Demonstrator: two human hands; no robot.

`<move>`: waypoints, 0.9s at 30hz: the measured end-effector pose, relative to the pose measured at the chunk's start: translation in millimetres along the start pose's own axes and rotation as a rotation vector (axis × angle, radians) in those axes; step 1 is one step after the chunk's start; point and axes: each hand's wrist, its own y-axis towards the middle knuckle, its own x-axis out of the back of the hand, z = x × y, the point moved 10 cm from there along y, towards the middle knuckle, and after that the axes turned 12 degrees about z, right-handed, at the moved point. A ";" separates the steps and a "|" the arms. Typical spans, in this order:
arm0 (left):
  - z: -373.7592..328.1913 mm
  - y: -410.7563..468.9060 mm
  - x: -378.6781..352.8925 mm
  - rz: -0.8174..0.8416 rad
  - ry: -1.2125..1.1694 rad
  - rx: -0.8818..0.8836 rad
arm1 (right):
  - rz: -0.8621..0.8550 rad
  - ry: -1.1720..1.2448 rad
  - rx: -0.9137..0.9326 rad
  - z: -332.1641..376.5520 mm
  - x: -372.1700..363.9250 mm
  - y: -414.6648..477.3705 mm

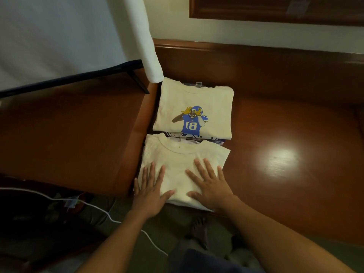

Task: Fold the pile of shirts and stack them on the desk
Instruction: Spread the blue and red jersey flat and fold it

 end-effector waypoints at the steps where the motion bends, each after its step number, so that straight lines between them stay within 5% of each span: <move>1: -2.3 0.5 2.1 0.011 -0.003 0.009 | 0.015 0.003 0.000 0.6 3.0 -0.1; 10: -101.4 -40.4 42.3 -0.115 -0.106 -0.056 | -0.363 0.369 -0.226 -86.1 72.8 -141.5; 19: -365.9 -76.4 64.1 -0.195 -0.142 -0.456 | -0.670 0.717 -0.565 -253.7 23.2 -386.7; 27: -618.4 -102.1 10.6 -0.094 -0.005 -0.747 | -0.774 0.753 -0.726 -391.1 -41.9 -559.2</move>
